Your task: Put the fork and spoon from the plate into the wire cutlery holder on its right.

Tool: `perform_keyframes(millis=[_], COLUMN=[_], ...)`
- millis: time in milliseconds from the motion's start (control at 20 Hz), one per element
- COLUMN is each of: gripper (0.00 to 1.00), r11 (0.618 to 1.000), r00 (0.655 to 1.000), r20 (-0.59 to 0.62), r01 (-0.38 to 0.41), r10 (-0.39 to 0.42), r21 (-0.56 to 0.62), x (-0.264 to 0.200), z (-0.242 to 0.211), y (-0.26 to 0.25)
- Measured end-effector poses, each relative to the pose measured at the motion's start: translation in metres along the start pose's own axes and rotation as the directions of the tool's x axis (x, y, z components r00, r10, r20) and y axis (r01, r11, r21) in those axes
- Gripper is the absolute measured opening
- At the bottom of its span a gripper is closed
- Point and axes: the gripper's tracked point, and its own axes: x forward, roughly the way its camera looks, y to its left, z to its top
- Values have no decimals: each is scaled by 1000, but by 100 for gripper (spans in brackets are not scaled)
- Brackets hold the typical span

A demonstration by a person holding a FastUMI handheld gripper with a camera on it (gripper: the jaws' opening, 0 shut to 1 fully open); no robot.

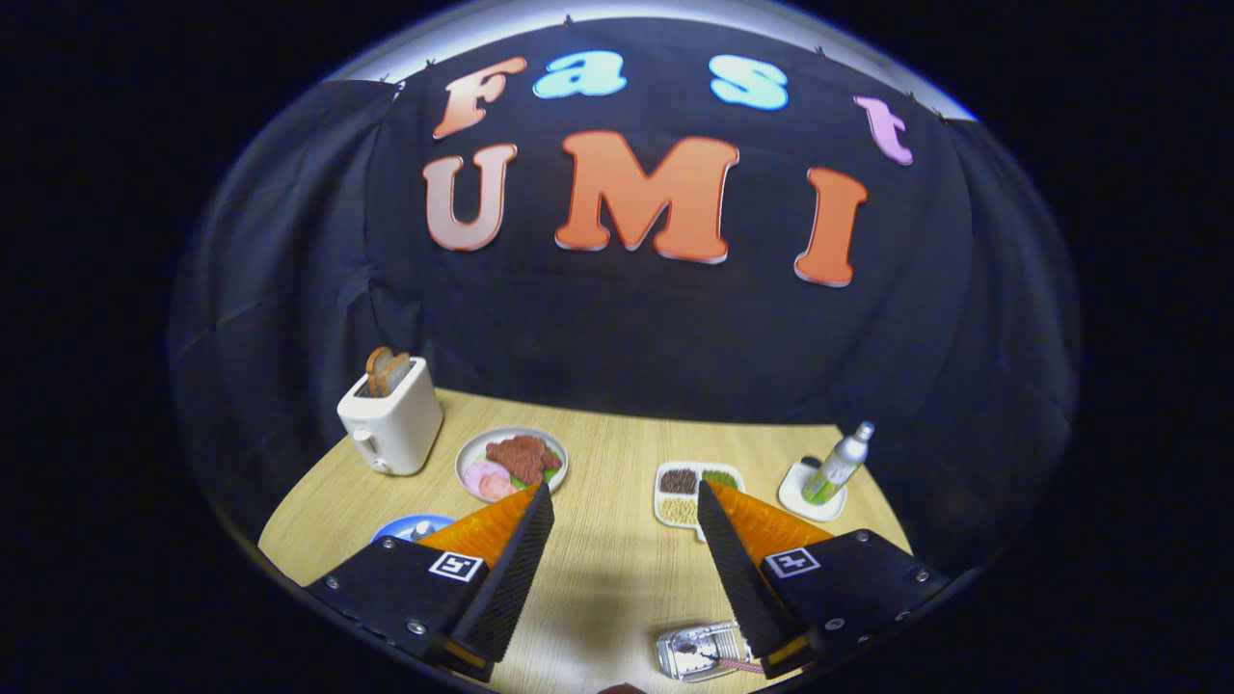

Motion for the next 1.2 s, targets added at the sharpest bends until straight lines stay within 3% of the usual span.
perform_keyframes(millis=[200,700,950,1050,1200], gripper=[91,90,91,91,91], r11=[1000,990,975,970,967], r00=[989,975,975,958,906], r20=[149,174,-24,-155,-339], r01=[-4,-144,-222,-240,-242], r10=[7,141,222,243,255], r21=[-20,5,14,37,80], x=[-11,-9,6,13,20], z=[28,23,-31,-66,-113], y=[34,152,207,221,236])
